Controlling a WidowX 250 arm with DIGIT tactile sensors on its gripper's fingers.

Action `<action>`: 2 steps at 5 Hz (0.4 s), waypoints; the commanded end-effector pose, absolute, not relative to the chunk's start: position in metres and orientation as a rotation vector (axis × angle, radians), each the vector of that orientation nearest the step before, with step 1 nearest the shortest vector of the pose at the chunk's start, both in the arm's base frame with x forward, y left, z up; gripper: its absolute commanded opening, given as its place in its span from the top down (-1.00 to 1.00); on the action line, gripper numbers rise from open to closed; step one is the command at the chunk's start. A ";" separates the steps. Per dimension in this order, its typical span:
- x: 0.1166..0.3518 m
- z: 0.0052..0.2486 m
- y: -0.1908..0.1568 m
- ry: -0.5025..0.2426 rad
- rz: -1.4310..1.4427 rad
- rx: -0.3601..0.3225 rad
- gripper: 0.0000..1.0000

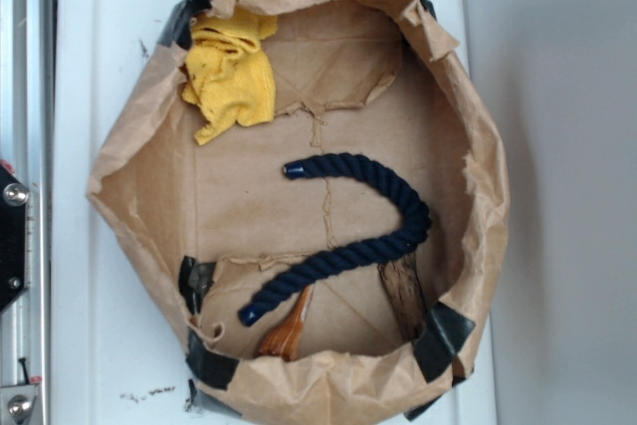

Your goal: Grab the yellow cloth.

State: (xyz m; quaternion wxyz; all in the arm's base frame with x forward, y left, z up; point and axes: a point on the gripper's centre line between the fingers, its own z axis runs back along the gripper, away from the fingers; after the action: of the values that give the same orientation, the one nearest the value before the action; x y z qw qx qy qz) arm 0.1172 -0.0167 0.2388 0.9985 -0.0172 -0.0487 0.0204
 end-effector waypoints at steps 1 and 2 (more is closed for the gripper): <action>0.117 0.239 -0.017 -0.097 0.041 -0.034 -1.00; 0.160 0.237 -0.015 -0.100 0.115 -0.060 -1.00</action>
State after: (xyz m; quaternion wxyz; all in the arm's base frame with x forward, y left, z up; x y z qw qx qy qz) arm 0.1588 -0.0173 0.2276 0.9977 -0.0296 -0.0314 0.0519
